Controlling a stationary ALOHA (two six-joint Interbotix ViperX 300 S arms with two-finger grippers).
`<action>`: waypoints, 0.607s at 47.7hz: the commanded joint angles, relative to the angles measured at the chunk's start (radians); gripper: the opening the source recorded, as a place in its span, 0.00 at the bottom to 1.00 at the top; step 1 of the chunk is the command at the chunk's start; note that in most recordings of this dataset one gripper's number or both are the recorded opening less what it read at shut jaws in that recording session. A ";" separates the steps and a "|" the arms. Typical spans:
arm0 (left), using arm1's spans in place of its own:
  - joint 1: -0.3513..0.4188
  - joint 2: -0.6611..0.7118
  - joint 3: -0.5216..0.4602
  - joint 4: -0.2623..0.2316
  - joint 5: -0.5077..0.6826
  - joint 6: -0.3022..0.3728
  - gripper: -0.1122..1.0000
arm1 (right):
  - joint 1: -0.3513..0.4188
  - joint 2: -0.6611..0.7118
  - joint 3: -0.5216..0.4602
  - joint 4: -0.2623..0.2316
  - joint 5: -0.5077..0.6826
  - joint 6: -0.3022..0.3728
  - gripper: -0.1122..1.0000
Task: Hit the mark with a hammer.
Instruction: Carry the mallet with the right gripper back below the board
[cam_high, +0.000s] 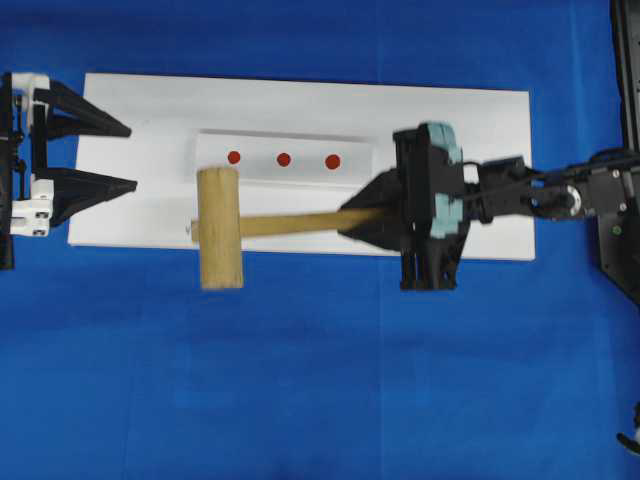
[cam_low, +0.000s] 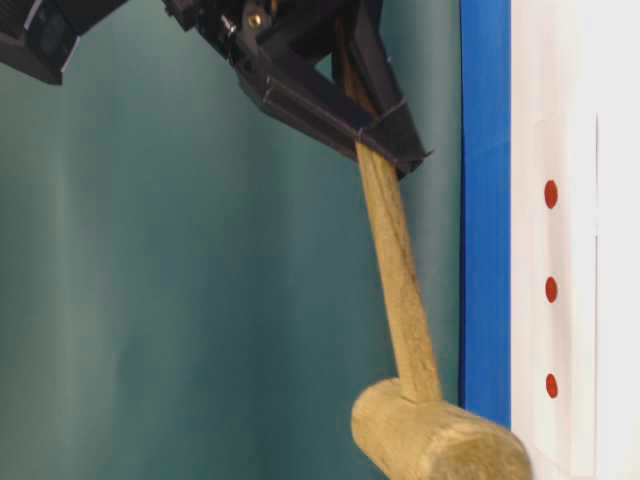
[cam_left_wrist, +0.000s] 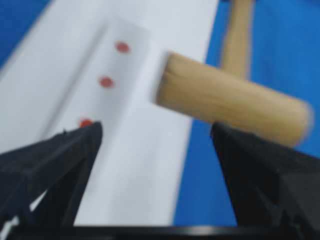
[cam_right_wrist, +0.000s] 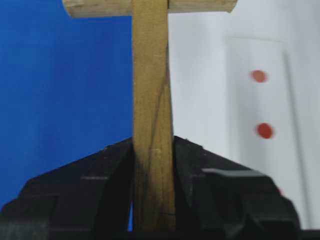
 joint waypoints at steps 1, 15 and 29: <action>0.026 0.002 -0.003 -0.002 -0.037 0.054 0.87 | 0.031 -0.009 -0.023 0.020 -0.025 0.003 0.19; 0.048 0.002 0.015 -0.002 -0.078 0.126 0.86 | 0.130 0.023 -0.026 0.081 -0.106 0.003 0.19; 0.051 0.000 0.017 -0.002 -0.080 0.130 0.85 | 0.249 0.133 -0.072 0.166 -0.190 0.003 0.19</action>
